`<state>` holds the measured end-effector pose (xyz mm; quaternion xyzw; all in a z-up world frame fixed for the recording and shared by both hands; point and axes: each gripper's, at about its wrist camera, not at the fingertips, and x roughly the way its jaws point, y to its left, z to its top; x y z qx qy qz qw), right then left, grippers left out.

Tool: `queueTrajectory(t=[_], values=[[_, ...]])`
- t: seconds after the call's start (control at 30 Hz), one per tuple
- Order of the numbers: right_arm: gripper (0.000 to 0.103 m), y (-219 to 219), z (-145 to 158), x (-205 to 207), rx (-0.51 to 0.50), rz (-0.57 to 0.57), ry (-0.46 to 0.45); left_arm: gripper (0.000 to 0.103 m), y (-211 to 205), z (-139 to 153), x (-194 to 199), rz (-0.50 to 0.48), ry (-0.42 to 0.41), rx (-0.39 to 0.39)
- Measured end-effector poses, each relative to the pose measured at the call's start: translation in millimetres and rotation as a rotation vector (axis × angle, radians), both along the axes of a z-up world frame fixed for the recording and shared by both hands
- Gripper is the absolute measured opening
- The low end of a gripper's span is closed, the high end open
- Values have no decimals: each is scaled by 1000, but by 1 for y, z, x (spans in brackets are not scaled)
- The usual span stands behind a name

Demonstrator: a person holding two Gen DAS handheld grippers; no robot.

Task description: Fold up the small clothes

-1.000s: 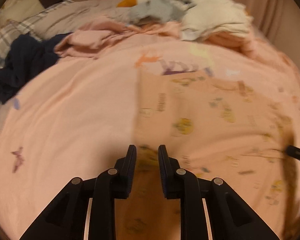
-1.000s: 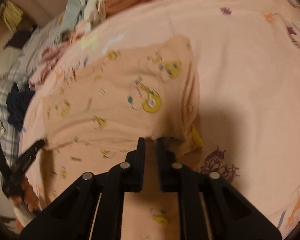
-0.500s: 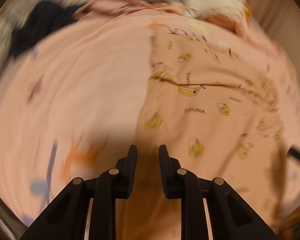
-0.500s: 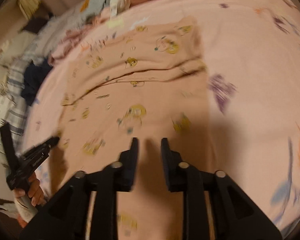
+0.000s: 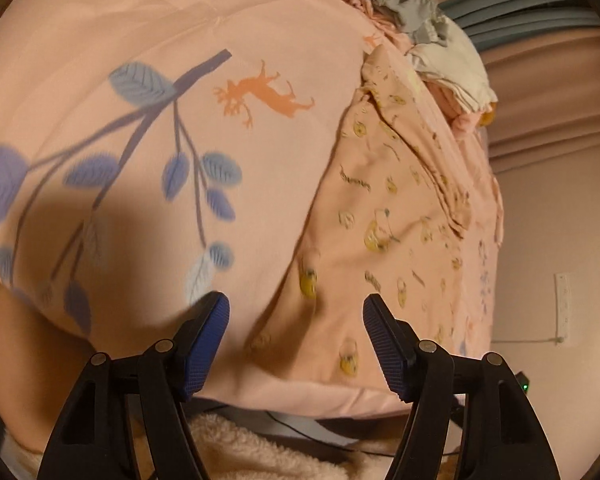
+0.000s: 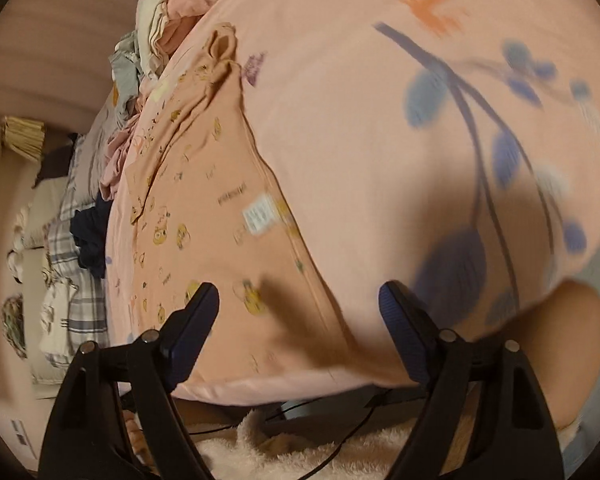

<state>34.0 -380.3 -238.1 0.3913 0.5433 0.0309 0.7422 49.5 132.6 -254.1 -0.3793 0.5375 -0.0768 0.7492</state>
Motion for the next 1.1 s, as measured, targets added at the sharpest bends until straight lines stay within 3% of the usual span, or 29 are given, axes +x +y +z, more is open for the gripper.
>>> queueTrajectory(t=[0.17,0.3,0.4,0.53,0.6,0.67,0.73,0.83,0.9,0.97,1.1], values=[[84,16,-4,-8,47,38,0,71,-13,-7,0,-50,16,-78],[84,28,-3,-5,11,37,-12,72,-16,-12,-3,-28,11,-129],[82,33,-2,-1,40,50,-30,72,-19,-16,-2,-44,18,-210],[65,37,-11,6,150,60,-37,72,-22,-18,3,-21,6,-219],[58,36,-15,8,143,33,-19,72,-21,-13,6,-5,-15,-186],[50,35,-15,8,139,19,-16,65,-18,-8,4,22,-30,-140],[41,33,-10,7,101,23,-31,54,-19,-2,4,28,-48,-34],[19,34,-8,8,-3,36,-49,20,-29,-3,8,-9,-21,135],[11,37,-10,8,-50,41,-72,13,-36,-4,9,-18,-20,208],[8,38,-14,10,-55,47,-82,6,-40,-4,9,-38,-30,204],[7,29,-13,13,-1,27,-112,4,-40,1,15,-70,-42,144]])
